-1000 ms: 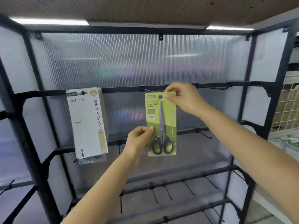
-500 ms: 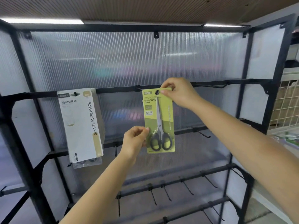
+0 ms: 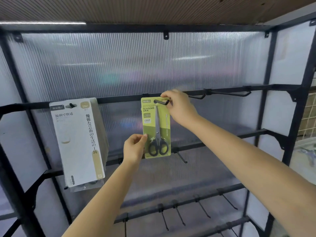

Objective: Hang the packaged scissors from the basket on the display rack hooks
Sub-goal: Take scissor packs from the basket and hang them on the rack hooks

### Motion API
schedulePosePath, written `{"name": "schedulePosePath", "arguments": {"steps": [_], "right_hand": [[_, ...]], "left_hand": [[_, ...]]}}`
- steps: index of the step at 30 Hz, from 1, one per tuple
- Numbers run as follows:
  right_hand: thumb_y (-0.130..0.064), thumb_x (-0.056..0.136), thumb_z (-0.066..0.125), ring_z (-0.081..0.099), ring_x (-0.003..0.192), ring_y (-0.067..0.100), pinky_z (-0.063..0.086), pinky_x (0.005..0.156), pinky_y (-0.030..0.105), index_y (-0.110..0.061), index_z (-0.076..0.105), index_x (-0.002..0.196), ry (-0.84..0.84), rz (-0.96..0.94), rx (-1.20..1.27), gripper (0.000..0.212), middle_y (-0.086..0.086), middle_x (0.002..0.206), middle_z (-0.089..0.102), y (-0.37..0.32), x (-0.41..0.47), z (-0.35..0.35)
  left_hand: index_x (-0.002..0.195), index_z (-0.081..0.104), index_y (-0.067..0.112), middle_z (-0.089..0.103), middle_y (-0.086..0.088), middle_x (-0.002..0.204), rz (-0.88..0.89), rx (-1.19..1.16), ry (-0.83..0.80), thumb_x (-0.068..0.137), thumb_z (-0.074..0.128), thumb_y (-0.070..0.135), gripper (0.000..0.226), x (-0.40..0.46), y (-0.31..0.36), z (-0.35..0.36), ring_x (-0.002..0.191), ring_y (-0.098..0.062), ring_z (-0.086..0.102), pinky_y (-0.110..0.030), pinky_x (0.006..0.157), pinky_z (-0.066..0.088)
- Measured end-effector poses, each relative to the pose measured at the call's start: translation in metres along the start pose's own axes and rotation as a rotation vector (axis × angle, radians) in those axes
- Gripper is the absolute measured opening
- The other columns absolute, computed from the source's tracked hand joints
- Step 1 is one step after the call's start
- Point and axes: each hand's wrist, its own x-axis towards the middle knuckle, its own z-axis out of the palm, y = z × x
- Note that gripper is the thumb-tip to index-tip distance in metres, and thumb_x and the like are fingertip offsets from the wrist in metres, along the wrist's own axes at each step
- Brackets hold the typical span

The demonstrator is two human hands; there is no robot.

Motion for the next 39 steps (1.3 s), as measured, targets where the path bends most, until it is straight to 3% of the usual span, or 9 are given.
{"name": "schedulePosePath", "arguments": {"steps": [4,9,14,17,21,26,32,39], "right_hand": [[-0.001,0.096,0.037,0.042,0.128,0.018,0.039,0.1,0.032,-0.013,0.044,0.139,-0.105,-0.02,-0.052,0.045,0.001,0.14,0.044,0.009,0.013,0.02],[-0.006,0.097,0.038,0.016,0.143,0.014,0.03,0.111,0.037,-0.022,0.022,0.15,-0.202,-0.014,-0.109,0.057,-0.006,0.157,0.015,0.021,0.027,0.039],[-0.021,0.098,0.042,0.004,0.146,0.016,0.021,0.117,0.039,-0.019,0.009,0.151,-0.236,-0.069,-0.185,0.063,-0.001,0.159,0.002,0.025,0.037,0.056],[-0.025,0.098,0.041,0.004,0.146,0.02,0.021,0.116,0.04,-0.014,0.007,0.151,-0.22,-0.096,-0.295,0.064,0.005,0.159,0.002,0.023,0.039,0.061],[-0.024,0.098,0.04,0.002,0.146,0.021,0.018,0.115,0.039,-0.015,0.005,0.151,-0.232,-0.106,-0.338,0.065,0.006,0.159,-0.001,0.022,0.038,0.058],[-0.025,0.099,0.037,0.003,0.146,0.018,0.015,0.117,0.035,-0.011,0.001,0.151,-0.21,-0.091,-0.368,0.064,0.006,0.159,-0.002,0.021,0.026,0.044],[-0.025,0.099,0.037,0.013,0.144,0.023,0.018,0.115,0.034,-0.006,0.011,0.149,-0.213,-0.058,-0.43,0.06,0.011,0.157,0.01,0.02,-0.021,0.023],[-0.025,0.099,0.037,0.019,0.143,0.022,0.022,0.113,0.033,-0.007,0.013,0.149,-0.249,0.115,-0.438,0.058,0.009,0.157,0.014,0.024,-0.12,-0.011]], "left_hand": [[0.079,0.061,0.019,0.065,-0.003,0.082,-0.021,0.031,0.063,0.092,0.058,0.026,0.016,0.025,-0.003,0.004,0.087,-0.026,0.063,-0.05,0.087,0.052],[0.075,0.057,0.017,0.058,-0.003,0.072,-0.068,0.035,0.107,0.094,0.055,0.024,0.02,0.052,-0.005,0.011,0.076,-0.022,0.056,-0.049,0.089,0.052],[0.077,0.057,0.018,0.066,-0.009,0.087,-0.086,0.079,0.133,0.095,0.053,0.026,0.02,0.07,-0.01,0.012,0.091,-0.029,0.065,-0.046,0.088,0.053],[0.078,0.057,0.018,0.066,-0.009,0.089,-0.098,0.092,0.153,0.095,0.052,0.025,0.02,0.078,-0.009,0.013,0.088,-0.027,0.064,-0.041,0.086,0.053],[0.093,0.061,0.01,0.063,-0.006,0.089,-0.09,0.23,0.167,0.097,0.048,0.025,0.02,0.08,-0.004,0.013,0.079,-0.019,0.056,-0.029,0.07,0.044],[0.12,0.054,0.006,0.061,-0.01,0.118,0.078,0.471,0.208,0.098,0.045,0.024,0.03,0.06,0.005,0.014,0.106,-0.026,0.058,-0.031,0.083,0.044],[0.126,0.048,0.005,0.051,-0.011,0.128,0.363,0.683,0.239,0.098,0.044,0.023,0.033,0.013,0.024,0.01,0.117,-0.027,0.048,-0.033,0.086,0.038],[0.133,0.043,0.004,0.034,-0.011,0.148,0.494,0.909,-0.005,0.097,0.045,0.023,0.04,-0.055,-0.005,0.022,0.136,-0.027,0.03,-0.037,0.102,0.036]]}}
